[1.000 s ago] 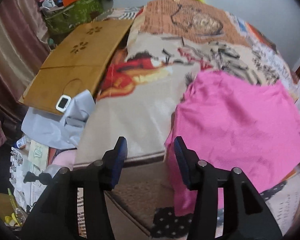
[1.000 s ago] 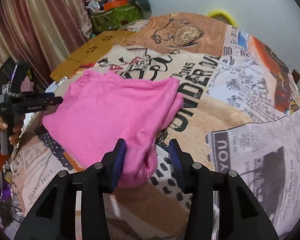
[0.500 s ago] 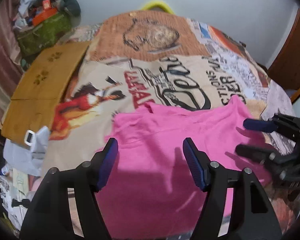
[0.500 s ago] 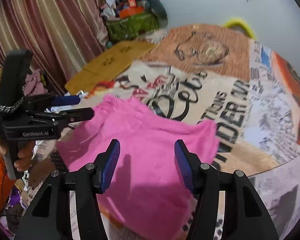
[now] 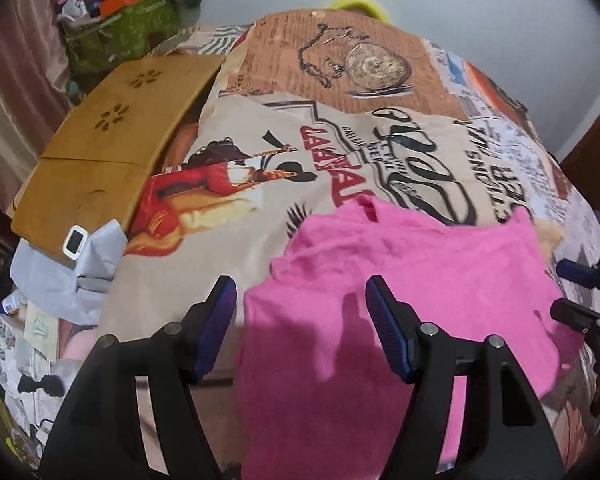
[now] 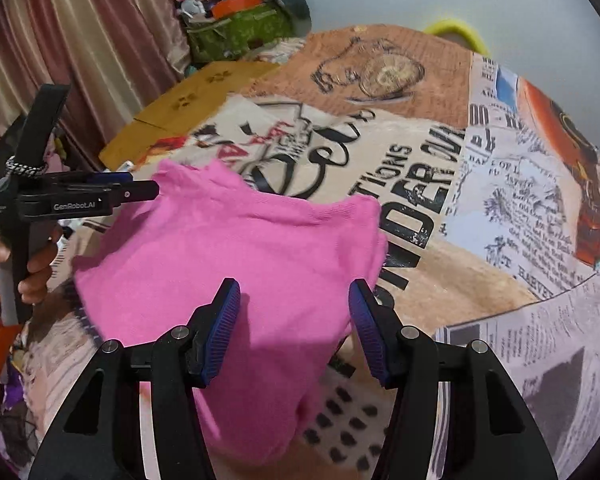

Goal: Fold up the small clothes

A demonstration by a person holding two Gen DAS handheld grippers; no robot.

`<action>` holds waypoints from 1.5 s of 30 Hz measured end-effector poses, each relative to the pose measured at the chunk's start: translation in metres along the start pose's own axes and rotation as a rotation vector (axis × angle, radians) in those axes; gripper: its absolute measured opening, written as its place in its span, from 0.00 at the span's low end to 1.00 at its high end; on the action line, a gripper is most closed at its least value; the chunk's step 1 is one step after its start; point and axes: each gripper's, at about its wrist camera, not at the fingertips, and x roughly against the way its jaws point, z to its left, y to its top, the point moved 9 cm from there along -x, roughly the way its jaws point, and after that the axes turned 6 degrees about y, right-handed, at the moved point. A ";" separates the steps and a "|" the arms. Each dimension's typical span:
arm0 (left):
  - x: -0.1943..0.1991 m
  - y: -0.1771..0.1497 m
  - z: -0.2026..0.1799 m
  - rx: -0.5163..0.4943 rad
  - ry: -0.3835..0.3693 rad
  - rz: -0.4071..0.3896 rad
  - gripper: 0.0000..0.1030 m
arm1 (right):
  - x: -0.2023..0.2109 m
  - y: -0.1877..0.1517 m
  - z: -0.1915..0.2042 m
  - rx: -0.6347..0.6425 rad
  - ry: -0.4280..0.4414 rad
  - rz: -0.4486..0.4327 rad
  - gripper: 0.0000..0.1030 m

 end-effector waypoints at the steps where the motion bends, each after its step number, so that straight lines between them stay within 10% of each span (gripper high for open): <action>1: 0.006 -0.004 -0.003 -0.013 -0.010 -0.004 0.65 | 0.004 -0.001 0.005 0.009 0.008 -0.009 0.51; 14: 0.032 -0.071 -0.032 -0.183 0.076 -0.014 0.69 | 0.011 -0.039 0.015 -0.035 0.031 0.040 0.51; 20: 0.073 -0.066 -0.028 -0.108 0.054 -0.075 0.69 | 0.047 -0.042 0.010 -0.066 -0.009 -0.022 0.51; 45: 0.404 -0.072 -0.078 -0.015 0.024 -0.851 0.76 | 0.294 -0.002 0.155 0.182 -0.030 -0.764 0.52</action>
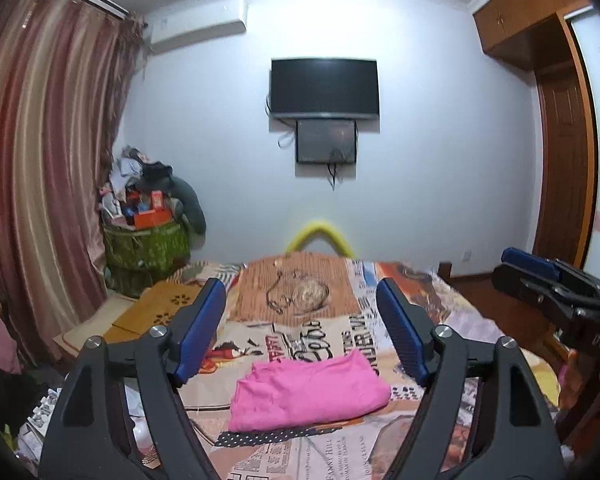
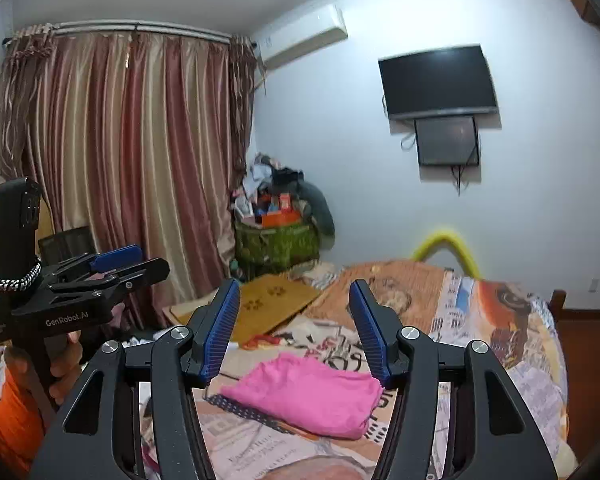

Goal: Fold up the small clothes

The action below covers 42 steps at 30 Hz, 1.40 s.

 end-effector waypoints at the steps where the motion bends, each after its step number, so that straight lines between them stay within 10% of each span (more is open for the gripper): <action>1: 0.005 0.000 -0.001 0.003 0.007 -0.010 0.78 | 0.003 0.001 0.003 0.002 -0.009 -0.010 0.53; 8: 0.014 -0.008 0.003 0.042 0.014 -0.005 1.00 | 0.006 -0.004 0.007 0.010 -0.065 -0.026 0.81; 14: 0.016 -0.011 0.016 0.089 0.041 -0.003 1.00 | 0.013 -0.002 0.004 0.022 -0.108 -0.035 0.98; 42: 0.024 -0.020 0.013 0.088 0.035 0.008 1.00 | 0.019 -0.011 0.001 0.004 -0.121 -0.010 0.99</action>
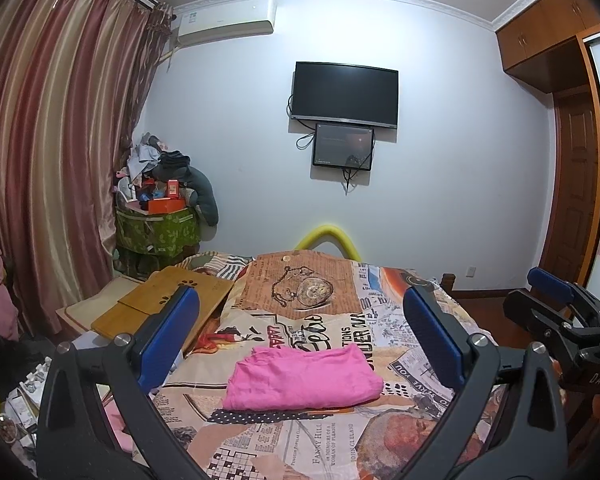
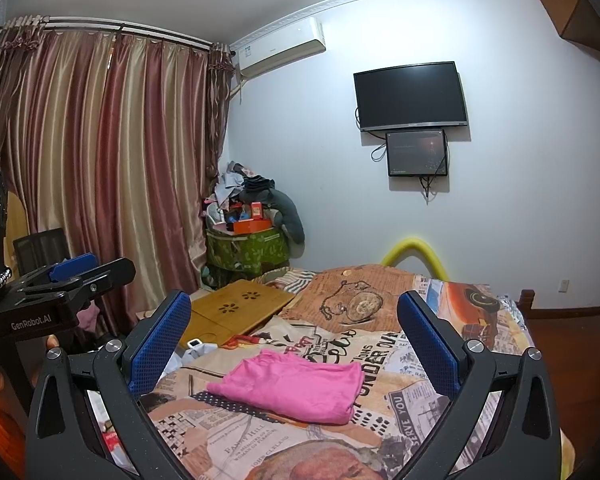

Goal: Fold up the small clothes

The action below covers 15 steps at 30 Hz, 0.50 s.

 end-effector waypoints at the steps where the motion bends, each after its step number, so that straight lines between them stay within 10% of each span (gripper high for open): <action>1: 0.000 0.000 0.000 -0.001 -0.001 -0.001 1.00 | 0.000 0.000 0.000 0.000 0.000 0.000 0.99; 15: 0.001 -0.001 -0.003 -0.010 -0.014 0.004 1.00 | 0.001 -0.001 -0.001 -0.005 0.001 0.002 0.99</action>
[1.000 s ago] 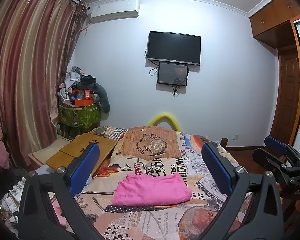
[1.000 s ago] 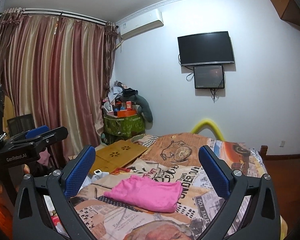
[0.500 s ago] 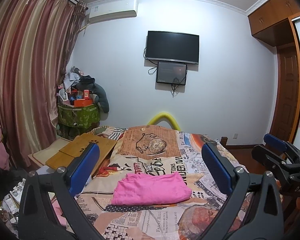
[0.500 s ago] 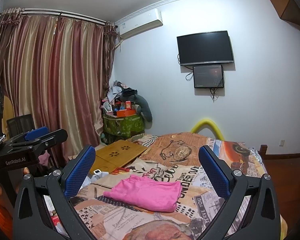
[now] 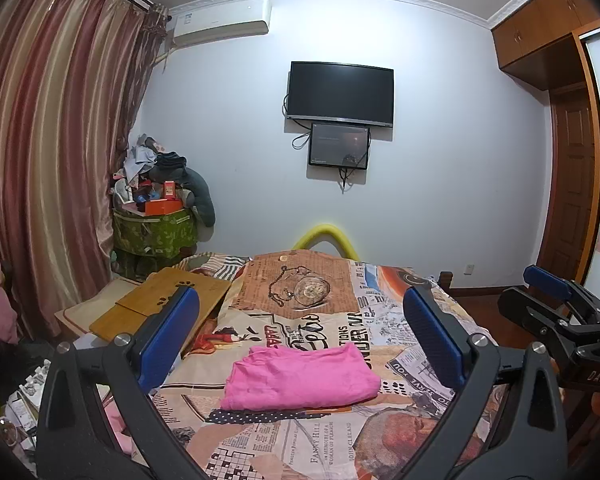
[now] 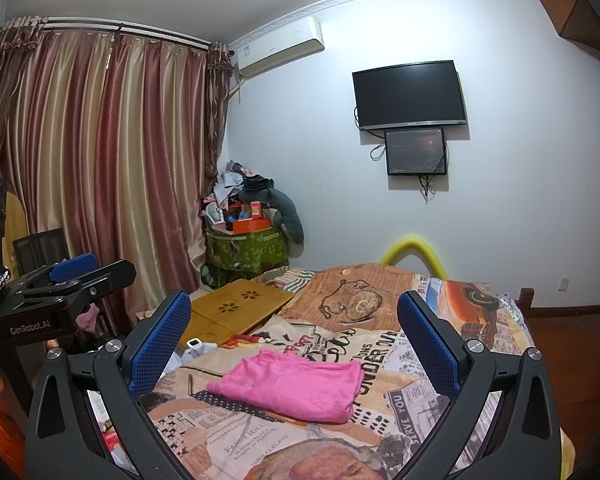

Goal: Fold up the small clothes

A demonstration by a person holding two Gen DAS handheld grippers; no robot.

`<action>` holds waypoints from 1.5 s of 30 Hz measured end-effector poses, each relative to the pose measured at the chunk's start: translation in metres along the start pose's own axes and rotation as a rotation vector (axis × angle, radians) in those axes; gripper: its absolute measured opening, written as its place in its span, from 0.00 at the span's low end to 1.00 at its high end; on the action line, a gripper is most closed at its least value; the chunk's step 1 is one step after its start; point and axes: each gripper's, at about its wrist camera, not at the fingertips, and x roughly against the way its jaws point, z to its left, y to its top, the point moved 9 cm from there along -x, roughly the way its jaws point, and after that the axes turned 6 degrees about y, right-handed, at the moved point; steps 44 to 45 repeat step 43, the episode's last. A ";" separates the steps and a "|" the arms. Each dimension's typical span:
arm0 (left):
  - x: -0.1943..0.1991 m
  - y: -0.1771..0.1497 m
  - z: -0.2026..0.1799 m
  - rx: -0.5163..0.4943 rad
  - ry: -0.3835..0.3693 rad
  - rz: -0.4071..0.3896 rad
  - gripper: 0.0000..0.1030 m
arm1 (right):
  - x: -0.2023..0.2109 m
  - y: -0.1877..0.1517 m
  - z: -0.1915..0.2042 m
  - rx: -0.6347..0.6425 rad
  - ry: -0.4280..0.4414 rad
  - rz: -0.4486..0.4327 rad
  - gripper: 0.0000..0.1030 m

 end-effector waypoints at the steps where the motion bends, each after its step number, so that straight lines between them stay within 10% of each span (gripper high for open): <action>1: 0.000 0.000 0.000 -0.001 0.000 0.001 1.00 | 0.000 -0.001 0.000 0.000 0.000 0.001 0.99; 45: -0.006 -0.007 -0.001 -0.005 -0.061 0.047 1.00 | -0.001 -0.006 0.002 -0.014 0.001 0.020 0.99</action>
